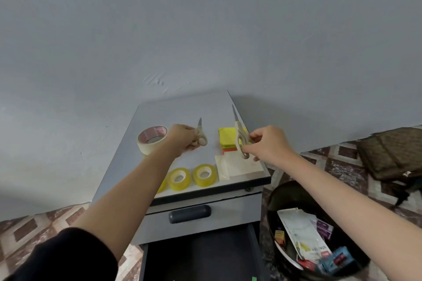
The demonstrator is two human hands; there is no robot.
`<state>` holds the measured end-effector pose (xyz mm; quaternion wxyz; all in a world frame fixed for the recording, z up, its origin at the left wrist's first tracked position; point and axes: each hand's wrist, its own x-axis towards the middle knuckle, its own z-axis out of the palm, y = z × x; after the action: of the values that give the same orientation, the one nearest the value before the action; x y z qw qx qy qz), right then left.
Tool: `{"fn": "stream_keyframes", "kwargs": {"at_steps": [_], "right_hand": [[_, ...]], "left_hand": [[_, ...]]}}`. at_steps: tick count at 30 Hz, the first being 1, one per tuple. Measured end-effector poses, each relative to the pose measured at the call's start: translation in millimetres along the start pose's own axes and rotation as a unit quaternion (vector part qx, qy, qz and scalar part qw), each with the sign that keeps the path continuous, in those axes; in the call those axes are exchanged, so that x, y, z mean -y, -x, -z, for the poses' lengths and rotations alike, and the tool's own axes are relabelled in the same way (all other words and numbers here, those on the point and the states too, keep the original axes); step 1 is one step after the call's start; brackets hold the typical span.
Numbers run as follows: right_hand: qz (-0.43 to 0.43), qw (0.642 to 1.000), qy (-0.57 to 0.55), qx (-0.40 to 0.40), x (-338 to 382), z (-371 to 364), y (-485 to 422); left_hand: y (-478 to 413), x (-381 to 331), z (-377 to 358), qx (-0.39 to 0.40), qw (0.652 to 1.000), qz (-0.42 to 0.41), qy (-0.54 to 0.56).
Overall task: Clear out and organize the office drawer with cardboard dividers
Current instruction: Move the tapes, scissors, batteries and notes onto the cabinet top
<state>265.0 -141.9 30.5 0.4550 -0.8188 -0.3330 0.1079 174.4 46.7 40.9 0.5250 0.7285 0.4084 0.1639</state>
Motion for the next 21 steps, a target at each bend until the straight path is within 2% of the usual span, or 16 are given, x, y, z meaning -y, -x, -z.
{"fn": "stream_keyframes", "kwargs": {"at_steps": [8,11,14,21], "right_hand": [[-0.005,1.0,-0.006,0.009,-16.6,9.3,-20.3],[-0.01,1.0,-0.008,0.01,-22.8,7.4,-21.0],[-0.017,1.0,-0.012,0.021,-23.6,4.1,-18.9],[-0.006,1.0,-0.004,0.028,-13.8,0.3,-15.2]], "left_hand": [[-52.0,-4.4,-30.7,-0.002,0.989,0.008,-0.146],[-62.7,4.1,-38.1,-0.027,0.978,0.0,-0.205],[-67.0,8.8,-39.0,-0.049,0.973,-0.01,-0.223],[-62.7,2.3,-33.4,-0.041,0.969,-0.039,-0.239]]}}
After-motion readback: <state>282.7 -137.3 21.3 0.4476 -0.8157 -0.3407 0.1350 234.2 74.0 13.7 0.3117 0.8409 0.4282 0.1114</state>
